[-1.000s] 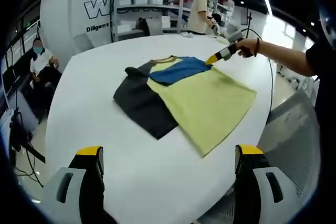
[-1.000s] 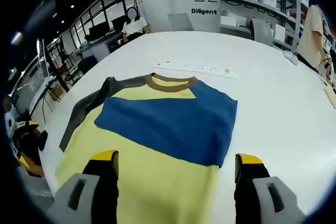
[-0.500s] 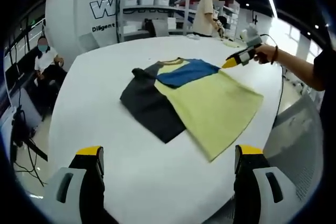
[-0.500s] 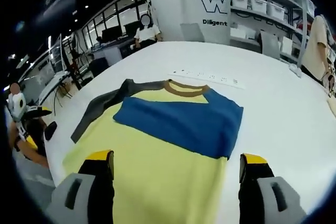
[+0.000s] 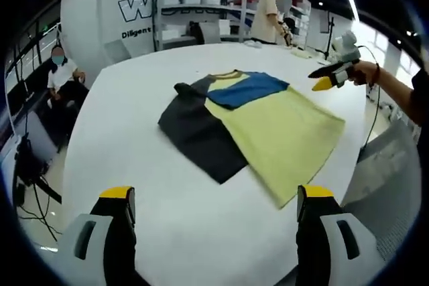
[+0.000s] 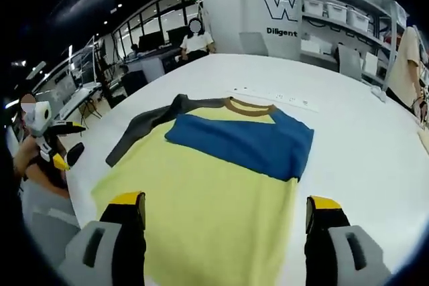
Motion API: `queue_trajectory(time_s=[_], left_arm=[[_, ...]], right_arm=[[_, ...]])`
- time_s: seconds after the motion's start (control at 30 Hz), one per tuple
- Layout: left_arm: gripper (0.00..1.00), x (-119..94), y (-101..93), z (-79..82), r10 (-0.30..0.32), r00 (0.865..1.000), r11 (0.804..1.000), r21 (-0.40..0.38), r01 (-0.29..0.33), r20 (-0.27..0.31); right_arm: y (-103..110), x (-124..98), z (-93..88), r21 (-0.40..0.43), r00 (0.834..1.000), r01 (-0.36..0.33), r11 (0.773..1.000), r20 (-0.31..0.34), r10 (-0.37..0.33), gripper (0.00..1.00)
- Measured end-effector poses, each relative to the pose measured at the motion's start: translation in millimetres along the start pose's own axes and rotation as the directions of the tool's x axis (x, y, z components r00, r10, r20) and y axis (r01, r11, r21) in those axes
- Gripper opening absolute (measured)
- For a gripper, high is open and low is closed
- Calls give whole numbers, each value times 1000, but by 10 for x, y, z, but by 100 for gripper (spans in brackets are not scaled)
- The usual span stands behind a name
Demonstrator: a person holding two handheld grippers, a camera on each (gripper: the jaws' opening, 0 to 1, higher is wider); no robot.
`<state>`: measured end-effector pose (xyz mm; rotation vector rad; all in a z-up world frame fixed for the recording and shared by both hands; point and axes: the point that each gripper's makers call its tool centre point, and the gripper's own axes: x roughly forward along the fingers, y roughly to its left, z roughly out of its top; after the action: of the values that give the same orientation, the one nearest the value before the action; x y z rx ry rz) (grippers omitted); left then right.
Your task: Fold the garment on the visible template until the final outline fits inside the template.
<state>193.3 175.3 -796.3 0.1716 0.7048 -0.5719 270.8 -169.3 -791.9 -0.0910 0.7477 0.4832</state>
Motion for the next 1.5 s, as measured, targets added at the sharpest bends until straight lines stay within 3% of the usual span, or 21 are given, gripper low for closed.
queue_trajectory(time_s=[0.13,0.6,0.87,0.97,1.07,1.5], left_arm=[[93,64,12,60,-8,999,1000,-3,8,32],[80,282,132,119,-10,1000,999,41,9,18],[60,417,123,102,-19,1000,997,71,19,-8],[58,480,94,107,-35,999,998,53,35,-8],[58,554,94,125,-18,1000,991,133,18,-2],[50,768,49,79,-27,999,970,242,33,-26]], right_arm=[[110,-71,-29,-12,1000,-14,1000,2,14,99],[463,-348,-175,-65,998,-57,996,11,58,99],[517,-443,-282,-49,999,-43,998,16,44,99],[522,-445,-312,-46,999,-40,998,15,41,99],[523,-440,-339,-33,999,-40,999,13,40,99],[514,-480,-368,-38,999,-36,999,24,37,99]])
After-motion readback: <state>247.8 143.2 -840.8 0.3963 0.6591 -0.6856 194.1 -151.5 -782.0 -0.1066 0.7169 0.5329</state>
